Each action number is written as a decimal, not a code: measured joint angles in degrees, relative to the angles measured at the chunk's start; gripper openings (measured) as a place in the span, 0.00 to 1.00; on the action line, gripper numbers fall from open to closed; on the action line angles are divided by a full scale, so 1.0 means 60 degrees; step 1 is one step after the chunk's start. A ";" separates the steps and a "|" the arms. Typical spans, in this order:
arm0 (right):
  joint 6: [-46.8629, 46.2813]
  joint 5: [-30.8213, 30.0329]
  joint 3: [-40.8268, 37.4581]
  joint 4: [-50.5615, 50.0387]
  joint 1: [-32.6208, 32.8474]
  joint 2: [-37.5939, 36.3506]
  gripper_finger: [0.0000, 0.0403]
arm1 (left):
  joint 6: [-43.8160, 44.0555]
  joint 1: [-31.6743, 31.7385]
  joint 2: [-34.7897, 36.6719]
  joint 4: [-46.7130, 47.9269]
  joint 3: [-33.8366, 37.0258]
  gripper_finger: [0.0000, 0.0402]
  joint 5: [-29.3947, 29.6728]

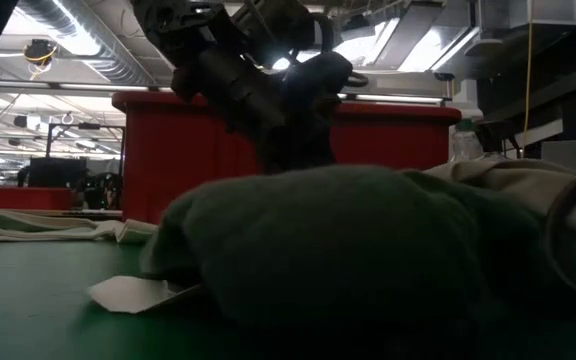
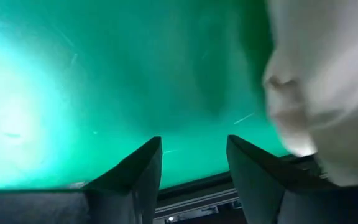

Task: Fold laundry
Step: Fold the grey shorts

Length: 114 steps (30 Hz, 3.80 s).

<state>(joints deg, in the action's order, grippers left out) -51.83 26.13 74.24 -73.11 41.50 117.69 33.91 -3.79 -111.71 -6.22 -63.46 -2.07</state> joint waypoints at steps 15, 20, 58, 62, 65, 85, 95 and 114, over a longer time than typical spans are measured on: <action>0.1074 -0.4103 0.2909 -0.2061 0.0664 -0.0021 0.45 | -0.0011 -0.0005 0.0005 0.0223 0.0000 0.00 0.0007; 0.1253 -0.4752 0.2404 -0.2062 0.0989 -0.0022 0.45 | -0.0011 -0.0005 0.0005 0.0220 0.0000 0.00 0.0007; 0.1674 -0.4867 -0.0828 -0.0139 0.1156 -0.0037 0.02 | -0.0022 -0.0005 0.0005 0.0176 0.0004 0.00 0.0015; 0.1620 -0.4914 -0.0564 -0.0447 0.1147 0.0003 0.06 | -0.0022 -0.0005 0.0005 0.0117 0.0011 0.00 -0.0009; 0.1607 -0.5050 -0.0063 -0.1059 0.1144 0.0040 0.02 | -0.0018 0.0028 0.0087 0.0070 0.0018 0.00 -0.0090; 0.0596 -0.5945 0.4441 -0.2811 0.1144 -0.0040 0.00 | -0.0022 0.0283 0.2197 0.0537 0.0018 0.00 -0.0069; 0.0419 -0.6890 0.6304 -0.2707 0.1144 -0.0051 0.00 | -0.0018 0.0697 0.2298 0.0569 0.0015 0.00 -0.1357; 0.0526 -0.7937 0.5223 -0.2800 0.0626 -0.0069 0.00 | -0.0011 0.0951 0.2678 0.3514 0.0004 0.00 -0.1746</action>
<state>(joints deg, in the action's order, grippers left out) -48.68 -21.49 105.58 -89.91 45.25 117.27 33.85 1.92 -95.64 14.86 -63.44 -12.54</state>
